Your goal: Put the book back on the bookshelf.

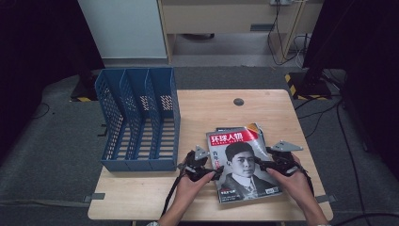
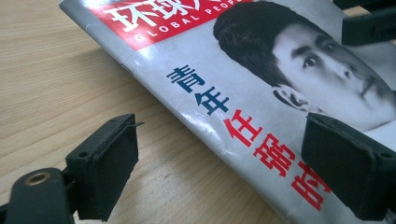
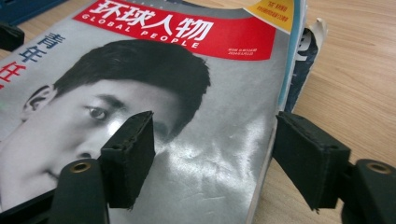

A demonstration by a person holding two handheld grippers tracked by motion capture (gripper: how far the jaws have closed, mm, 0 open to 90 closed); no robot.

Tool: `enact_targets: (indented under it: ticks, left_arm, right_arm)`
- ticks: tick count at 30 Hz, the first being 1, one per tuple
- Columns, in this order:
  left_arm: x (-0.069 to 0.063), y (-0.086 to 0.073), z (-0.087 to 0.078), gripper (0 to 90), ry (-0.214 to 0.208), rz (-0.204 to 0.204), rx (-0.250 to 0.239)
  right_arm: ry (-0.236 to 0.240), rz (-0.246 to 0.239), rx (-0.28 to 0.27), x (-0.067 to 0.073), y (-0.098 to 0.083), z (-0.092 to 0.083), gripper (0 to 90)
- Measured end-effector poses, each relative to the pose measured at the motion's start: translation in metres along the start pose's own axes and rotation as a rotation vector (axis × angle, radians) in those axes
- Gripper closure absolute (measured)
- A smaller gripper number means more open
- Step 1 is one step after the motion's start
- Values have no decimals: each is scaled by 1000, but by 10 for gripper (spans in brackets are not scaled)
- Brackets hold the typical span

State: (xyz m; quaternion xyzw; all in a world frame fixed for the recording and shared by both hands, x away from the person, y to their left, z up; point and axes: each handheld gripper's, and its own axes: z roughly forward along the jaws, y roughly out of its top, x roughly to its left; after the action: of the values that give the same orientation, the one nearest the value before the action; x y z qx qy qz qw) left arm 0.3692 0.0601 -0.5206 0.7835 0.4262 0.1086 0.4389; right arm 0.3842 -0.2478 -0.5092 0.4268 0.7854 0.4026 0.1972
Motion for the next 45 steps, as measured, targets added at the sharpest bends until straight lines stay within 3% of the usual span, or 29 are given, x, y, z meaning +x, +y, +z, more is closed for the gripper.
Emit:
enact_targets:
  ticks: [5, 10, 15, 22, 23, 26, 28, 31, 35, 42, 45]
  left_arm:
    - [1, 4, 0, 115, 11, -6, -10]
    - [2, 3, 2, 88, 23, 10, 3]
    - [4, 2, 3, 88, 16, -21, -8]
    - [8, 0, 5, 82, -4, -56, -4]
    - [10, -1, 6, 82, -35, -89, 4]
    - [13, -1, 7, 83, -54, -112, 9]
    - [12, -3, 9, 88, -103, -127, 24]
    - [10, -3, 13, 119, -164, -145, 36]
    - [7, 0, 10, 161, -126, -123, 23]
    - [7, 10, -6, 304, -130, -118, -47]
    - [7, 12, -9, 370, -120, -103, -46]
  right_arm:
    - [6, 4, -26, 0, 1, -1, 293]
    - [57, -22, -7, 6, 1, 3, 310]
    - [48, -13, 4, 8, 2, 4, 308]
    - [43, 3, 16, 9, 2, -2, 370]
    - [39, -8, 18, 10, 1, -1, 353]
    - [34, -10, 16, 12, 0, -1, 346]
    - [33, -18, 11, 11, -1, -1, 346]
    - [35, -9, 11, 11, -1, -1, 349]
    - [44, -12, 13, 12, -1, -2, 362]
    - [62, 14, 17, 12, -1, -3, 414]
    - [67, 15, 19, 13, 0, -3, 456]
